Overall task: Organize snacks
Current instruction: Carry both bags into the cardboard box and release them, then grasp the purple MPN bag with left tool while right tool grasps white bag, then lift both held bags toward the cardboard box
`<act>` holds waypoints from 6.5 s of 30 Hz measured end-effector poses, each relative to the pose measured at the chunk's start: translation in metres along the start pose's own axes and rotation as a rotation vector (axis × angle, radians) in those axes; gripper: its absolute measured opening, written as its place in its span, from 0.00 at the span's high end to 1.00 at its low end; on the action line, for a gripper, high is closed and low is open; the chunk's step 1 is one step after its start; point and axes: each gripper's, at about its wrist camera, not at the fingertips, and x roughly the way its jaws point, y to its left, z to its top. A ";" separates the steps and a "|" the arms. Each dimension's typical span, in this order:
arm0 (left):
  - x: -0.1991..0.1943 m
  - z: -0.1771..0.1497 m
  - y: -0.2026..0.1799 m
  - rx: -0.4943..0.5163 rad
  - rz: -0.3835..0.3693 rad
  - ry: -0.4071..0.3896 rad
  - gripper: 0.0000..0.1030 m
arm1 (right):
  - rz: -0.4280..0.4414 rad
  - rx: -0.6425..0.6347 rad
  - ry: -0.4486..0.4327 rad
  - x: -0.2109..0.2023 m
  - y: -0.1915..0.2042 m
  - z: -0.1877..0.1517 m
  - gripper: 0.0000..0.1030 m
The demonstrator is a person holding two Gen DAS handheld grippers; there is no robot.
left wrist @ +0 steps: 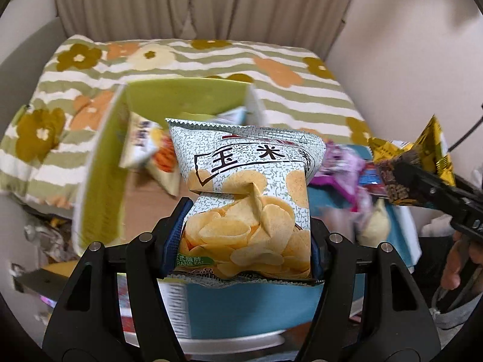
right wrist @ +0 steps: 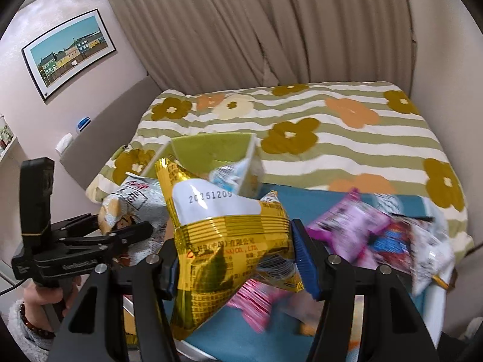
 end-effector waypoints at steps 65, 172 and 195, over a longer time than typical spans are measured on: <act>0.006 0.009 0.066 0.067 0.012 0.003 0.00 | -0.127 0.018 0.070 0.070 0.083 0.021 0.00; 0.178 0.034 -0.263 0.309 0.036 0.179 0.36 | -0.268 0.121 0.059 -0.031 -0.258 -0.049 0.24; 0.019 0.037 -0.072 -0.022 0.216 -0.021 0.36 | 0.043 -0.189 -0.011 0.003 -0.065 0.028 0.24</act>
